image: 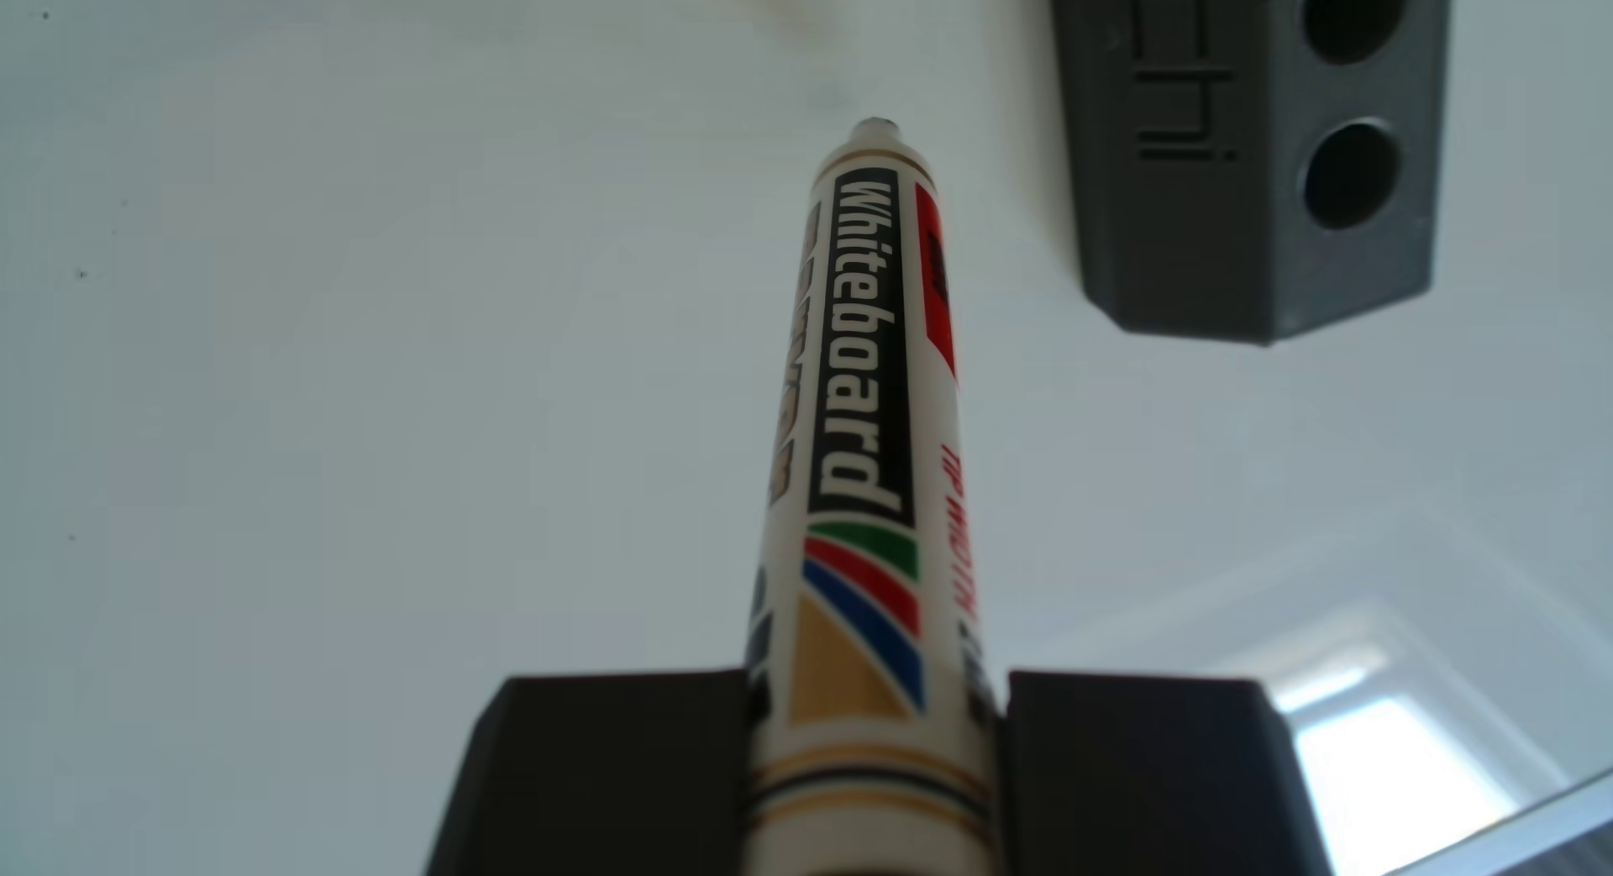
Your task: Draw a face
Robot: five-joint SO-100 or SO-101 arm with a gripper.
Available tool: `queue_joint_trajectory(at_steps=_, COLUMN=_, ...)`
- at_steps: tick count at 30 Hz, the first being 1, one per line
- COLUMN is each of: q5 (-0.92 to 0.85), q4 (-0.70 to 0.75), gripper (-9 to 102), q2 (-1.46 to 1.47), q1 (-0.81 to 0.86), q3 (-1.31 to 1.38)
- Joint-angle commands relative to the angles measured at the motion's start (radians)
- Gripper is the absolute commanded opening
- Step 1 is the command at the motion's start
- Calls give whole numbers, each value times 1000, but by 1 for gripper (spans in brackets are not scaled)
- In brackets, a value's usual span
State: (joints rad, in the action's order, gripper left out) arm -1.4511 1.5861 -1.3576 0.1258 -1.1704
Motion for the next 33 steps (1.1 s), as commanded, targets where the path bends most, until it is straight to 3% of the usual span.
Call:
queue_joint_trajectory(at_steps=1, q5=2, q4=-55, gripper=-1, q2=-8, q1=8, q3=54)
queue_joint_trajectory(at_steps=12, q5=-2, q4=-40, gripper=-1, q2=-12, q1=8, q3=52)
queue_joint_trajectory(at_steps=27, q5=-3, q4=138, gripper=-1, q2=-100, q1=3, q3=52)
queue_joint_trajectory(at_steps=33, q5=14, q4=135, gripper=-1, q2=-120, q1=-2, q3=52)
